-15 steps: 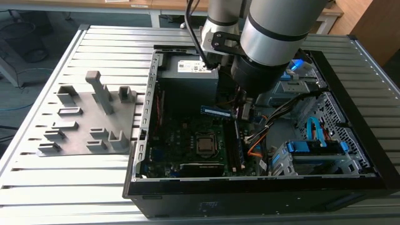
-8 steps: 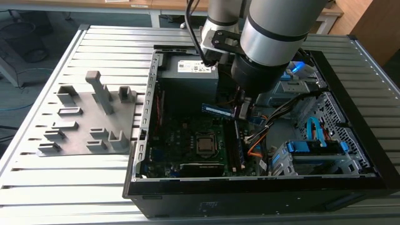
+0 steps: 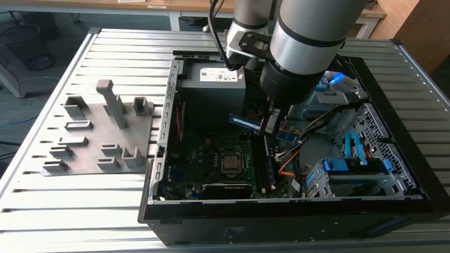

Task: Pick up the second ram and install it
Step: 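Insert the second ram into the second slot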

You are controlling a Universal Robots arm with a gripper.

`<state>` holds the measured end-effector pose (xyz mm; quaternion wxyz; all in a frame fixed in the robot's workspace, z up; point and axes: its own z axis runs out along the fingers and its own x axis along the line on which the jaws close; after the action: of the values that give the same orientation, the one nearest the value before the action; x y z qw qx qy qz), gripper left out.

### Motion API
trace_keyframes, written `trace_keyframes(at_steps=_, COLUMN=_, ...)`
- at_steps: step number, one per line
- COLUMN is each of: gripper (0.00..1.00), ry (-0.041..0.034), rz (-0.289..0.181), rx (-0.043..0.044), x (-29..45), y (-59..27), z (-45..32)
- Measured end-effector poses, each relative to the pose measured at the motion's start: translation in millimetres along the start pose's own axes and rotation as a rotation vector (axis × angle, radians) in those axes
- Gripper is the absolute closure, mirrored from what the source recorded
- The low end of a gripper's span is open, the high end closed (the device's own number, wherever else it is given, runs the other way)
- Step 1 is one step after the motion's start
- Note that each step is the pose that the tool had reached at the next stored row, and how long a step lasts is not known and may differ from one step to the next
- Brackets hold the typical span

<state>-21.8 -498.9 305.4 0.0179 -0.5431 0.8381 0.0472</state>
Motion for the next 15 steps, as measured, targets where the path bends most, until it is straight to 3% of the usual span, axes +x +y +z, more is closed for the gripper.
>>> trace_keyframes(at_steps=15, gripper=0.86, ry=-0.0048, rz=0.081, rx=0.0066, x=0.0, y=0.0, z=0.3)
